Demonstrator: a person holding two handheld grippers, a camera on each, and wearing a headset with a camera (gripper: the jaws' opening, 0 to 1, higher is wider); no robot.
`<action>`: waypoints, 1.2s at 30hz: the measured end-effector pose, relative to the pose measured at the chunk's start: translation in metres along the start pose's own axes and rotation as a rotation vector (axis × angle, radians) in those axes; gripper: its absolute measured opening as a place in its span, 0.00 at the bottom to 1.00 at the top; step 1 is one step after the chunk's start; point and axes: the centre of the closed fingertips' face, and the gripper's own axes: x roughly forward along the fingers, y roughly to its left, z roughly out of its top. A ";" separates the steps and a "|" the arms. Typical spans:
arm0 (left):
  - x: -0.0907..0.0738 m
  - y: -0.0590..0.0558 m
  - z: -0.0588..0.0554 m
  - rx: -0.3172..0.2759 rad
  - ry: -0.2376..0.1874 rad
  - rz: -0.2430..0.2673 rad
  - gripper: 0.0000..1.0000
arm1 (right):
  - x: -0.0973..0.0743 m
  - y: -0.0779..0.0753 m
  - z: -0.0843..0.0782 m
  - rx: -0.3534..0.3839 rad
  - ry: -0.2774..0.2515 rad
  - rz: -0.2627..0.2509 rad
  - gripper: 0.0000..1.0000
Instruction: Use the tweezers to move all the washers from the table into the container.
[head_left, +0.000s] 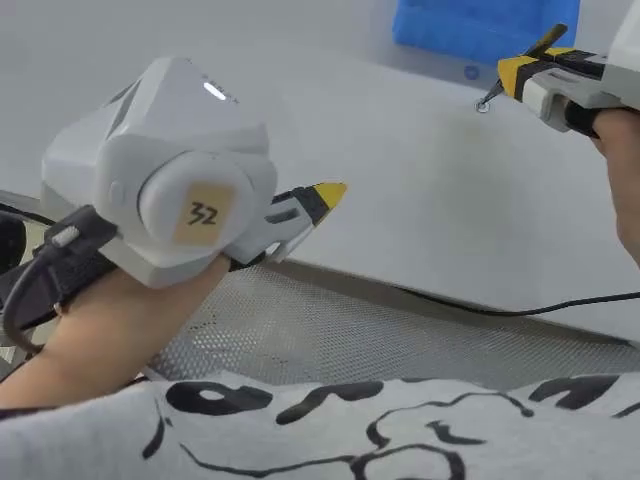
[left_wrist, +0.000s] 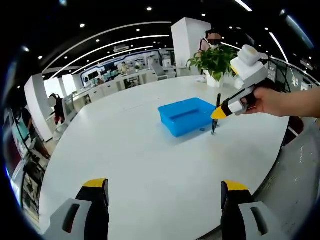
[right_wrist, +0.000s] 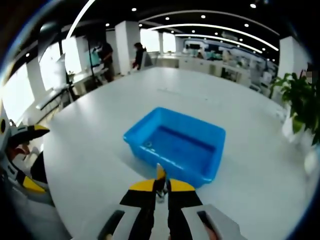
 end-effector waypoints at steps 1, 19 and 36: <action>0.000 0.000 0.000 -0.002 -0.002 -0.001 0.95 | 0.000 0.000 0.000 -0.001 0.004 -0.001 0.05; 0.000 0.000 0.000 0.000 0.005 0.002 0.95 | -0.015 0.003 0.020 -0.055 -0.044 -0.018 0.04; 0.001 0.000 -0.001 -0.006 0.008 0.002 0.95 | -0.037 0.000 0.067 -0.035 -0.167 -0.027 0.04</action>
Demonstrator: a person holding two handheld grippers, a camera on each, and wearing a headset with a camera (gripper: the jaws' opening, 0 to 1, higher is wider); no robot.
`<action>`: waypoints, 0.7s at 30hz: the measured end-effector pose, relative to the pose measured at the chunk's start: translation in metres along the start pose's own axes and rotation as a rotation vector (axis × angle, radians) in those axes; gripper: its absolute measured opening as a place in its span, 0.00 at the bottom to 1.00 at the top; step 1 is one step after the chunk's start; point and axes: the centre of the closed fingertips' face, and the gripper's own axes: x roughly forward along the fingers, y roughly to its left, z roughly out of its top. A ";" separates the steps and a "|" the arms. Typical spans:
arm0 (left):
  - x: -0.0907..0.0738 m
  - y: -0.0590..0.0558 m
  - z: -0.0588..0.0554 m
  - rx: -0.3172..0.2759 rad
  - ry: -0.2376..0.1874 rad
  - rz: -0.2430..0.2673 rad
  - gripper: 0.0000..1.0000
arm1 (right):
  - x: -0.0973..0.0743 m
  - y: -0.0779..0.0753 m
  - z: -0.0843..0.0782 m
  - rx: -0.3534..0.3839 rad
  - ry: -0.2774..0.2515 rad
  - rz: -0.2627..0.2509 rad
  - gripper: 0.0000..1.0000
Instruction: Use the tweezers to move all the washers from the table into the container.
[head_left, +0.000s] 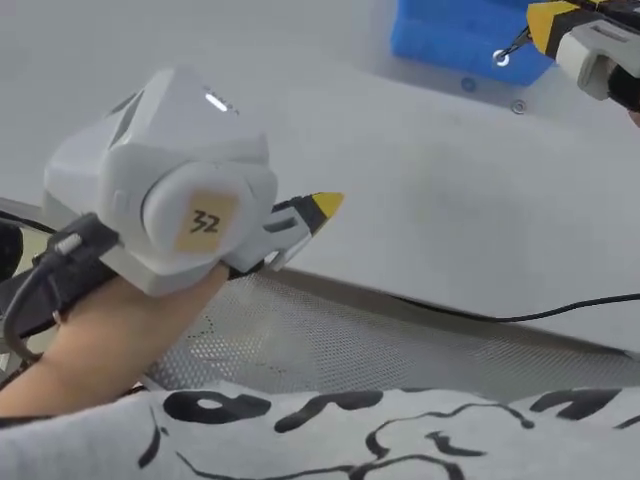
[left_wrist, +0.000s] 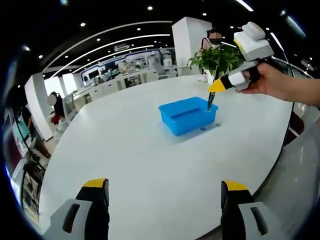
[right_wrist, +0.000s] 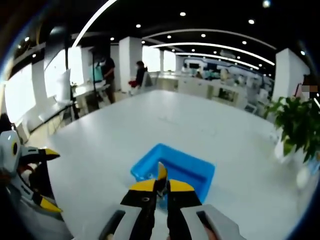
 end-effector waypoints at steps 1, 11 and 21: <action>0.000 0.000 0.000 0.001 -0.002 0.001 0.95 | 0.000 0.000 0.002 0.000 -0.004 0.001 0.04; 0.000 0.000 -0.001 0.001 0.003 -0.003 0.95 | 0.002 0.000 0.020 0.005 -0.054 -0.009 0.04; -0.001 -0.001 -0.001 0.002 0.005 -0.006 0.95 | 0.014 0.006 0.038 -0.040 -0.089 0.000 0.04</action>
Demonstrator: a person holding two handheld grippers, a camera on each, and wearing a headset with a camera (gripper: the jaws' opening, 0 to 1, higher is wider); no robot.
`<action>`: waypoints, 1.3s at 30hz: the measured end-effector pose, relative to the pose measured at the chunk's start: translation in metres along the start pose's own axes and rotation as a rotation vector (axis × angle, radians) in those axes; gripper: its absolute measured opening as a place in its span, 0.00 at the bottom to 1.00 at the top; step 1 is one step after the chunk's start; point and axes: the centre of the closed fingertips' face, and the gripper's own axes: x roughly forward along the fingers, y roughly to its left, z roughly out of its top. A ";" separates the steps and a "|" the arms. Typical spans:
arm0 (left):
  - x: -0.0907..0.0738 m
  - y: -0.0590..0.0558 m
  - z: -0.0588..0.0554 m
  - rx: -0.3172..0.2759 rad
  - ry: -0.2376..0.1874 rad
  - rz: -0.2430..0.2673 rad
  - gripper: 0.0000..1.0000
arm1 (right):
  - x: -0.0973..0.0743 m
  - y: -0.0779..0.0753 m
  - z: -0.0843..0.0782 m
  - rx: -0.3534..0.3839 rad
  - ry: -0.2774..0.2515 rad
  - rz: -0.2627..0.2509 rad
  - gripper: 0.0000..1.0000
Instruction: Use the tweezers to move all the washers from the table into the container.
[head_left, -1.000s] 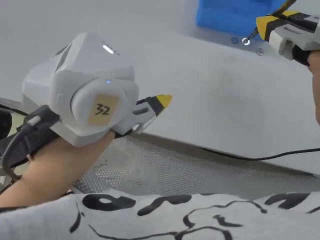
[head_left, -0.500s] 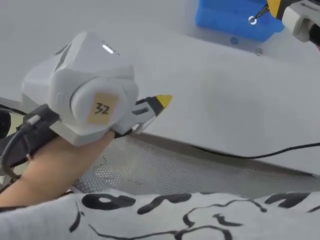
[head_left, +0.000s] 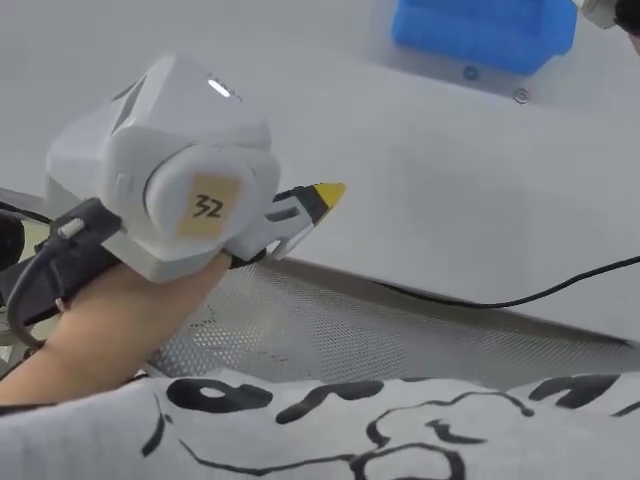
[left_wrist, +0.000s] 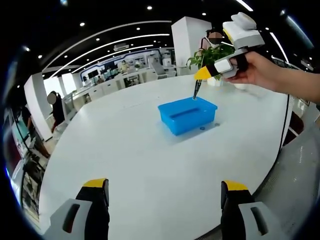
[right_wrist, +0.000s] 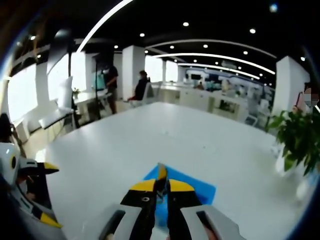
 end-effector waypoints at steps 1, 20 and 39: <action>0.000 0.000 0.000 0.001 0.000 0.001 0.95 | 0.001 0.000 0.000 -0.003 0.000 0.001 0.04; -0.002 0.000 0.000 0.000 0.009 0.006 0.94 | 0.041 0.000 -0.032 0.021 0.044 0.003 0.04; 0.001 0.000 -0.002 0.009 0.008 0.002 0.93 | 0.064 0.005 -0.065 0.018 0.129 0.006 0.04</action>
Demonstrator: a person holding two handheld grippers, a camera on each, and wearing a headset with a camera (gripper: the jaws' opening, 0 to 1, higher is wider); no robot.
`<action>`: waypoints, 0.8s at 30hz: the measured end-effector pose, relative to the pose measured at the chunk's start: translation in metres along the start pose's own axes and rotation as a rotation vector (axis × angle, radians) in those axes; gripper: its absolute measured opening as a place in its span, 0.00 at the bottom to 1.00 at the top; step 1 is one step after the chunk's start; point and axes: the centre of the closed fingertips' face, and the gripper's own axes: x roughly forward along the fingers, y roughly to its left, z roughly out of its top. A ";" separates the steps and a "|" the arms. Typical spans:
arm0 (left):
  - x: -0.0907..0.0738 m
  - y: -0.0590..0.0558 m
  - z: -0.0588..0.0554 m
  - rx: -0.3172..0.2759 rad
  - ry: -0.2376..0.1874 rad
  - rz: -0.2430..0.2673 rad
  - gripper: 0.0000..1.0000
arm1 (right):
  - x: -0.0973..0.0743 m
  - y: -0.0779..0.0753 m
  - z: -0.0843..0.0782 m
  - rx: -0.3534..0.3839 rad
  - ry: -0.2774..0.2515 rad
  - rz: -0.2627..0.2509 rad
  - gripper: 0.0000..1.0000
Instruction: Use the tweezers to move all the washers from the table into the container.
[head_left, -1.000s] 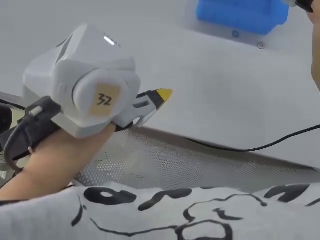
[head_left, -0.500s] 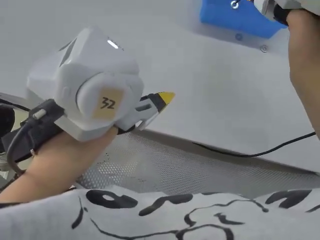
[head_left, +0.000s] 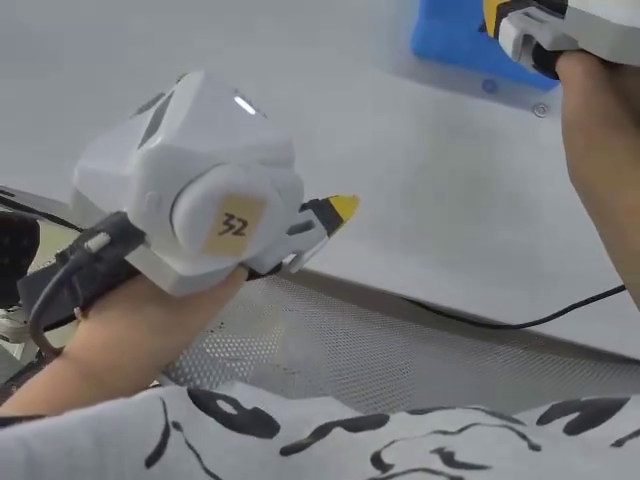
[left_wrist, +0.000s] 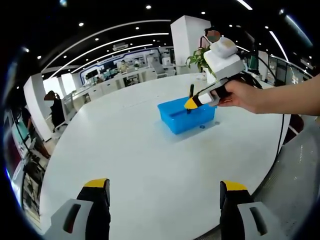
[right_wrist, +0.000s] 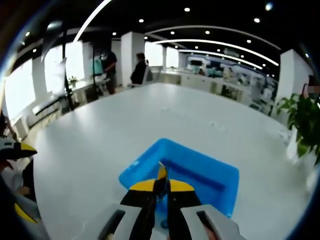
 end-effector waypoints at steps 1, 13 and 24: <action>0.000 0.000 0.000 0.000 0.000 -0.001 0.93 | 0.000 0.000 -0.001 0.002 0.002 -0.001 0.04; 0.001 -0.001 -0.001 0.002 0.006 -0.003 0.93 | 0.002 -0.003 -0.005 0.020 0.010 -0.005 0.04; 0.000 -0.001 -0.002 0.004 0.009 -0.002 0.92 | -0.028 -0.007 0.023 0.045 -0.067 -0.010 0.05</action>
